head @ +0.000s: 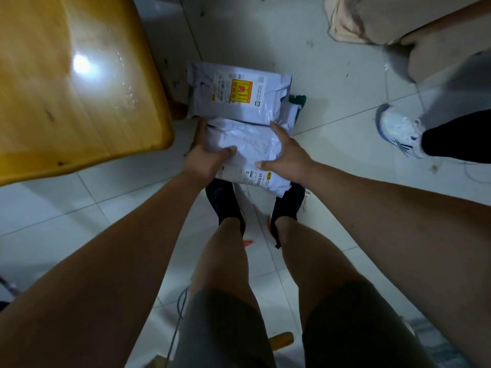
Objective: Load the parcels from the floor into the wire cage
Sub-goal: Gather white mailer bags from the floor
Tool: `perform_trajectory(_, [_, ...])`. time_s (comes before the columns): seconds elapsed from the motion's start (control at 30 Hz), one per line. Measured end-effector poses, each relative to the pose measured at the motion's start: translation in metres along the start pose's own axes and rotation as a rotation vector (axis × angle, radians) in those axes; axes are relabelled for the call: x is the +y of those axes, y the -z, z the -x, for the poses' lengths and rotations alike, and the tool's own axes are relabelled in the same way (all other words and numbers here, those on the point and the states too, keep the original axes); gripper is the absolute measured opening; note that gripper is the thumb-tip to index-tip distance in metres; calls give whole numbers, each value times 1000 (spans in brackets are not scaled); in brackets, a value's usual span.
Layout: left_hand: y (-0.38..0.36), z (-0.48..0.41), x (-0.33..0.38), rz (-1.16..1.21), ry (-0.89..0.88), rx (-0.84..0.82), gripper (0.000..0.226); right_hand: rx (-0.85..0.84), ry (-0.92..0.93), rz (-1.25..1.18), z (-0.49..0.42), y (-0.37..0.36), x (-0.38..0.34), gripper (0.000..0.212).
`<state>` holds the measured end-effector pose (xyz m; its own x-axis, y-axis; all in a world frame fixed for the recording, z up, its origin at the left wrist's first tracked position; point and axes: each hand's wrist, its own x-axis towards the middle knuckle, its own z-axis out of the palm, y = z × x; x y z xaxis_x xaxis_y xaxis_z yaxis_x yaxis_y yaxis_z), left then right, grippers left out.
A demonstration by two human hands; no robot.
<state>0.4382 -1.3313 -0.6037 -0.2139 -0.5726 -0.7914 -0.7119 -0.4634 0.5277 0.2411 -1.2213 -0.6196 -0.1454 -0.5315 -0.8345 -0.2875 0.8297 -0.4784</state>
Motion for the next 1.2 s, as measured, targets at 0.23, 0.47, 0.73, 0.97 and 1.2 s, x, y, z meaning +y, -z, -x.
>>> perform_trajectory(0.23, [10,45,30,34,55,-17,100,-73,13,48,50,31,-32,136])
perform_trajectory(0.47, [24,96,81,-12,67,-10,101,29,131,533,111,58,-71,144])
perform_trajectory(0.73, [60,158,142,-82,37,-144,94,180,207,609,209,100,-97,124])
perform_trajectory(0.97, [72,245,251,-270,-212,-231,24,356,75,366,341,119,-108,126])
perform_trajectory(1.2, [13,345,329,-597,-512,-457,85,632,-113,81,472,122,-71,130])
